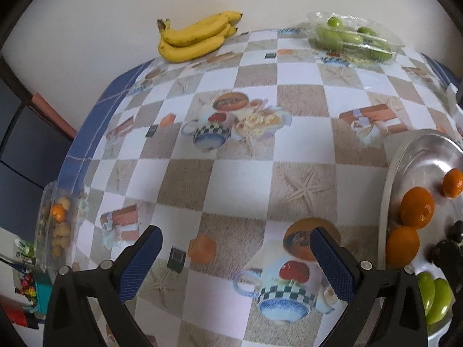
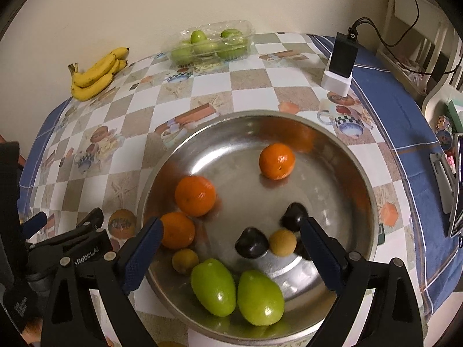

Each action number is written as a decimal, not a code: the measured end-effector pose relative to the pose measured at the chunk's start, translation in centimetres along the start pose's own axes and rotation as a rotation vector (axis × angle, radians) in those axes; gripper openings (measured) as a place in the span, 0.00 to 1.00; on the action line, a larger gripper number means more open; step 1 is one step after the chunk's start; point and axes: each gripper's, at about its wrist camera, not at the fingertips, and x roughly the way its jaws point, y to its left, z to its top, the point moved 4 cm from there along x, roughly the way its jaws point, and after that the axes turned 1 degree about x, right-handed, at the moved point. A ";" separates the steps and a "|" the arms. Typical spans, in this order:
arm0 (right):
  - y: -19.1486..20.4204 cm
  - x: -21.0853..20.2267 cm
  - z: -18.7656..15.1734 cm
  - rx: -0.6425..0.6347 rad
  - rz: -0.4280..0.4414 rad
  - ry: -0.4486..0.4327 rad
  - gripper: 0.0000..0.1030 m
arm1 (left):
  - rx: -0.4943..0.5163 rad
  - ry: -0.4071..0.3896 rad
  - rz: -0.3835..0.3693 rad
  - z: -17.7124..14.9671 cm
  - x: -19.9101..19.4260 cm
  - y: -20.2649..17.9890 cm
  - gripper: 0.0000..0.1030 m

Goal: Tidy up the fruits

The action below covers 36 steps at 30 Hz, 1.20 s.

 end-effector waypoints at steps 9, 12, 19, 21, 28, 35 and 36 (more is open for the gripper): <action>0.2 -0.7 -1.8 -0.012 0.001 -0.009 0.93 | -0.003 0.010 0.044 -1.6 -1.4 1.1 1.00; -0.1 -1.2 -2.3 -0.003 0.002 -0.017 0.93 | 0.007 -0.002 0.043 -1.9 -2.2 1.3 1.00; -0.3 -2.7 -3.5 0.000 0.009 -0.038 0.93 | 0.017 -0.025 0.019 -3.4 -4.6 1.8 1.00; -0.4 -3.0 -3.9 0.002 0.011 -0.036 0.93 | 0.009 -0.026 0.004 -3.9 -5.1 2.1 1.00; -0.6 -4.1 -5.0 0.013 0.027 -0.045 0.93 | 0.036 -0.014 0.000 -5.5 -6.1 2.1 1.00; -1.2 -5.2 -5.7 0.041 0.033 -0.057 0.93 | 0.020 -0.015 -0.009 -6.0 -7.0 2.6 1.00; -1.3 -5.5 -5.7 0.046 0.038 -0.065 0.93 | 0.017 -0.017 -0.014 -6.0 -7.1 2.6 1.00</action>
